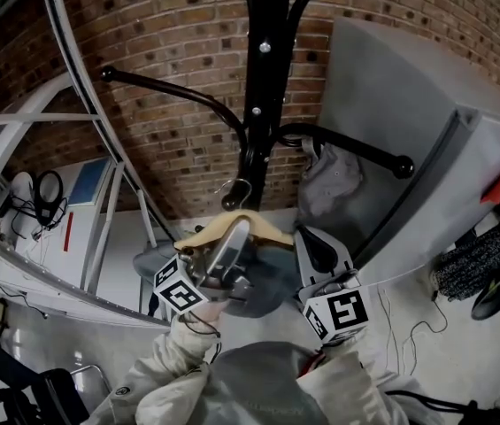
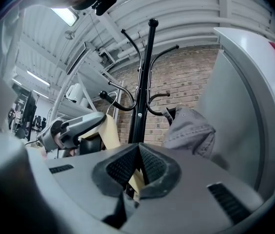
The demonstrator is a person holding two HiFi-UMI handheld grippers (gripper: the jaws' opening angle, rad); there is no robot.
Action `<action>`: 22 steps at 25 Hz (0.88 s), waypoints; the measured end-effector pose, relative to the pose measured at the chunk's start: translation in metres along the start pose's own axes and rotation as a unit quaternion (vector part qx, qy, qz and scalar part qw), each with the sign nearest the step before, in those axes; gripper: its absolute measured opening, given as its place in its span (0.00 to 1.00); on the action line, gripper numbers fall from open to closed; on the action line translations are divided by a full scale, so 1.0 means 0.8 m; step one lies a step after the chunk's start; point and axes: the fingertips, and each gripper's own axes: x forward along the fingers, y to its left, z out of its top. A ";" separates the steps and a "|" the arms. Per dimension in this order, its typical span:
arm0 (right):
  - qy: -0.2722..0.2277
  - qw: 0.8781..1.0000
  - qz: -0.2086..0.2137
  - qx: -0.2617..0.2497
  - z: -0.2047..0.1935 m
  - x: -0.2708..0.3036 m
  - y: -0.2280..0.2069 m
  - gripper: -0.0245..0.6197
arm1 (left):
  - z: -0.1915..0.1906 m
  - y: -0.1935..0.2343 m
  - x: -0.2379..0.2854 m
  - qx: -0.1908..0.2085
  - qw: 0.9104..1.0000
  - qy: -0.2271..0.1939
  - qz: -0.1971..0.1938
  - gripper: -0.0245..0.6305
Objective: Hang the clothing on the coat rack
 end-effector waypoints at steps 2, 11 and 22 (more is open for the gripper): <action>0.003 1.000 0.000 0.002 -0.003 0.002 -0.003 0.08 | -0.003 0.007 0.000 -0.004 1.000 0.000 0.003 0.20; 0.018 1.000 0.004 0.015 -0.021 0.009 -0.016 0.08 | -0.010 0.035 0.002 -0.013 1.000 -0.003 0.017 0.20; 0.033 0.999 0.021 0.029 -0.036 0.012 -0.014 0.08 | -0.016 0.050 -0.002 -0.016 0.999 -0.005 0.032 0.20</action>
